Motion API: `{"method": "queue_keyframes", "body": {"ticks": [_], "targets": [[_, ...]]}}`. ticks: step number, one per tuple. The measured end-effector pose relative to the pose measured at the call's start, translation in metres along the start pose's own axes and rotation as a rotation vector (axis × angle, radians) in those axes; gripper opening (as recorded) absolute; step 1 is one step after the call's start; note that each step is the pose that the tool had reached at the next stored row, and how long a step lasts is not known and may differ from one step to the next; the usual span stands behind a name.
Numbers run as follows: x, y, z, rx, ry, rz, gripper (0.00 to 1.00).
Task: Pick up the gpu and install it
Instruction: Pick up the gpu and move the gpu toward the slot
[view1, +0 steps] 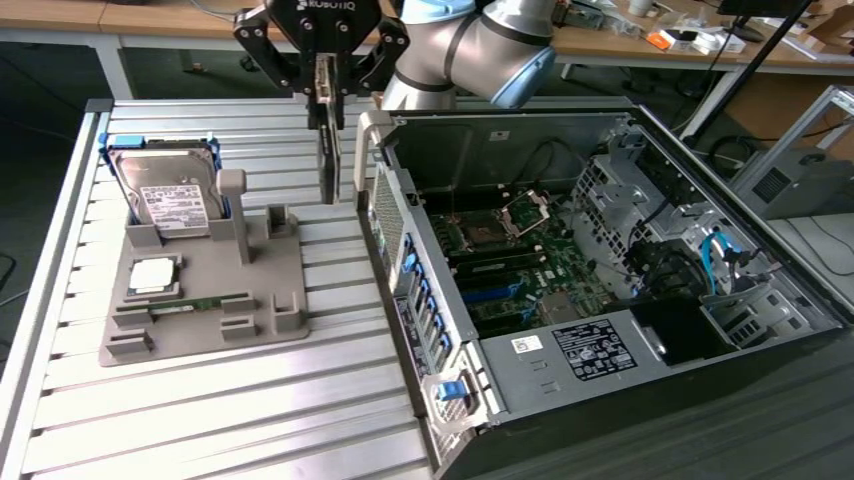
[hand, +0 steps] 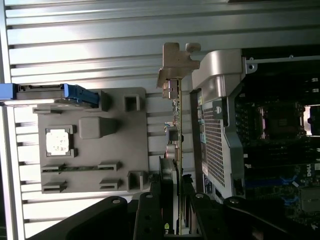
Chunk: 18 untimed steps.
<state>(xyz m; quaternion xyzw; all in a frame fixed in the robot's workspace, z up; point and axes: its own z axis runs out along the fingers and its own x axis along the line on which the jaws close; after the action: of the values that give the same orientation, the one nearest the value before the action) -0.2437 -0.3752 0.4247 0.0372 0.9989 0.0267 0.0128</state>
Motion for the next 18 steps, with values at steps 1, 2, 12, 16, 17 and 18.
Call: {"method": "queue_keyframes", "body": {"ticks": [1,2,12,16,17,18], "targets": [[-0.0002,0.0,0.0,0.0,0.0,0.0,0.27],[-0.0004,0.0,0.0001,0.0,-0.0001,0.0,0.27],[-0.0034,0.0002,0.0005,0.0005,-0.0001,0.0,0.27],[-0.0053,0.0003,0.0011,0.0015,0.0,0.0,0.27],[-0.0061,0.0004,0.0016,0.0017,-0.0001,0.0,0.27],[-0.0069,0.0004,0.0021,0.0019,-0.0002,0.0,0.27]]}}
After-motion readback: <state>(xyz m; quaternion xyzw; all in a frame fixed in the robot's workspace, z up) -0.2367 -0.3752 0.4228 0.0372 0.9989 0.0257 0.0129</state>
